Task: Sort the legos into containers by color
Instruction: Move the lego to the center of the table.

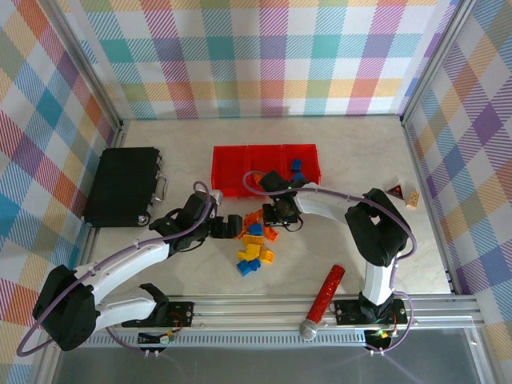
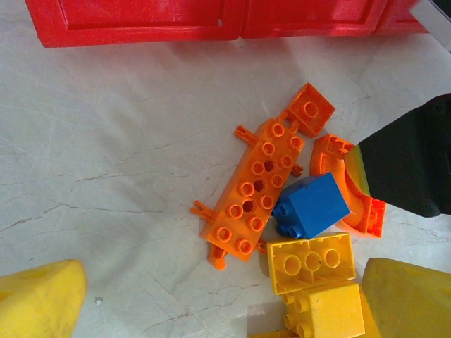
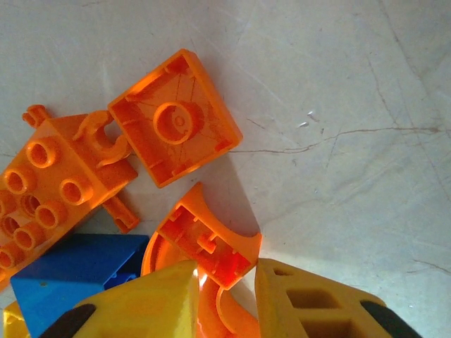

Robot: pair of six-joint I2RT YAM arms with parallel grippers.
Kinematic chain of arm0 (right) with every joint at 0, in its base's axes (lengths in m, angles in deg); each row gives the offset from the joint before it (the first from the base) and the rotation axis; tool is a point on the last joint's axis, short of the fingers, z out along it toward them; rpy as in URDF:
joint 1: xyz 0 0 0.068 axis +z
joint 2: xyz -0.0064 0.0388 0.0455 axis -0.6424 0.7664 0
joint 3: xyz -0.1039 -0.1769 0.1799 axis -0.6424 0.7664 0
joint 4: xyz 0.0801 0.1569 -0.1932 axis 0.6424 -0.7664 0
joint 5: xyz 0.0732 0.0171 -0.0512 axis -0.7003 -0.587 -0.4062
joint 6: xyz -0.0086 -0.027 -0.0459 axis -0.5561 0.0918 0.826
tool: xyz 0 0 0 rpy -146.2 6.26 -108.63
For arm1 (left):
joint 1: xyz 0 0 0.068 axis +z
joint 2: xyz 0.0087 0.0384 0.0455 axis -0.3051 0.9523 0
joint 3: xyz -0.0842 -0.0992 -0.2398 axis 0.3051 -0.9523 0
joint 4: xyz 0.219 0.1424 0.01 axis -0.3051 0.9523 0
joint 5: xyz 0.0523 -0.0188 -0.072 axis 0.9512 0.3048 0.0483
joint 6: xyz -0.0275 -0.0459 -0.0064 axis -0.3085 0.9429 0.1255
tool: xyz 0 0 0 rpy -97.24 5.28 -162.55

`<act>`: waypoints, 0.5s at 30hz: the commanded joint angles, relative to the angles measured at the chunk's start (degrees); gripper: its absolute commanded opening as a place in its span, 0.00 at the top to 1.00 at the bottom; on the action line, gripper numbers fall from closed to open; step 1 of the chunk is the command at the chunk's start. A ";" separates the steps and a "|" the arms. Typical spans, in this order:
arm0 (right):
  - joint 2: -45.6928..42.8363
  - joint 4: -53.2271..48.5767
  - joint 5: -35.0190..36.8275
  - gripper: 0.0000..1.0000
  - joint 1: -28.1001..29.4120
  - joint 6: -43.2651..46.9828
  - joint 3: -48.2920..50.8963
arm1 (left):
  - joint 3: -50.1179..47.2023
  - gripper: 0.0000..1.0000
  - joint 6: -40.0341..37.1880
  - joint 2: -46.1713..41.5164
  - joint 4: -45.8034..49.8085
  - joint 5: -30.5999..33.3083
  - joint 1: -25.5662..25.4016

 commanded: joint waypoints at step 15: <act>0.64 -4.90 7.34 0.77 1.25 1.03 -1.67 | -1.22 0.00 0.89 -1.39 -0.63 1.76 0.83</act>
